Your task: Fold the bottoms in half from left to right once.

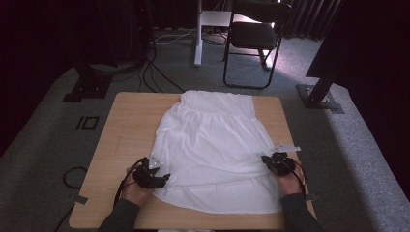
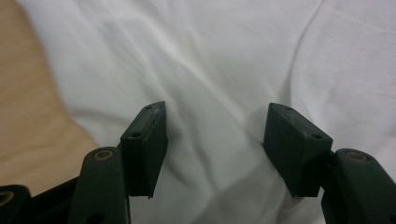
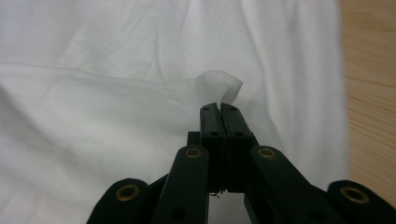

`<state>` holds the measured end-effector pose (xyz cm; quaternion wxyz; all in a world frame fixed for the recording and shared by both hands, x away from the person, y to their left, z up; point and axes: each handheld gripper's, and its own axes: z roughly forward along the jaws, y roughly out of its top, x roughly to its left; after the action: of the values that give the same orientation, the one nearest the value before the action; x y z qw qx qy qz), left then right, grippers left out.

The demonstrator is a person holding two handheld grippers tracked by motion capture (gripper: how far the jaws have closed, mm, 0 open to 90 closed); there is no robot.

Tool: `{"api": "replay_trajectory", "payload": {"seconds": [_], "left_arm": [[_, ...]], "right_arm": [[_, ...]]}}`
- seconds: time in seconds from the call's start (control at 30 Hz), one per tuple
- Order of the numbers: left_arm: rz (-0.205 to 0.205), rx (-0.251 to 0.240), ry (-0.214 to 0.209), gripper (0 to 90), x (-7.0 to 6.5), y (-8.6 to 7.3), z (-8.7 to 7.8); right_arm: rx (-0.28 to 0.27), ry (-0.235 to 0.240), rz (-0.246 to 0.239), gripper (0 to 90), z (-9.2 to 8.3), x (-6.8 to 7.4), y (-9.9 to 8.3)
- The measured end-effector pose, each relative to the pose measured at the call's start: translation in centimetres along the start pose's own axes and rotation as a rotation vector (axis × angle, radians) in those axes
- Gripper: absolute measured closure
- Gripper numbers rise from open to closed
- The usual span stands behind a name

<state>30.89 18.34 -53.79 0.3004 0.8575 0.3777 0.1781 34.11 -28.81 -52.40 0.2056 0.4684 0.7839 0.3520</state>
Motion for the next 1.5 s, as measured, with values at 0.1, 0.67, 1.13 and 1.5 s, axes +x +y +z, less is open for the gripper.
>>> {"api": "replay_trajectory", "payload": {"seconds": [0.1, 0.67, 1.13, 1.5], "left_arm": [[-0.018, -0.036, -0.031, 40.5, -0.3, -0.3, -0.8], [-0.033, -0.056, -0.036, 41.0, -0.2, -0.4, -1.1], [-0.176, -0.128, 0.077, 39.3, 5.4, 2.4, -0.6], [-0.337, -0.078, 0.087, 39.4, 9.4, 3.5, 5.3]], "right_arm": [[-0.069, 0.016, 0.033, 88.8, -3.5, -0.7, -1.6], [-0.198, 0.009, 0.170, 57.9, -11.8, -2.9, -10.7], [-0.084, -0.037, 0.116, 52.8, -1.4, -3.7, -1.6], [0.002, -0.039, 0.137, 50.1, 5.5, -5.3, 2.1]]}}
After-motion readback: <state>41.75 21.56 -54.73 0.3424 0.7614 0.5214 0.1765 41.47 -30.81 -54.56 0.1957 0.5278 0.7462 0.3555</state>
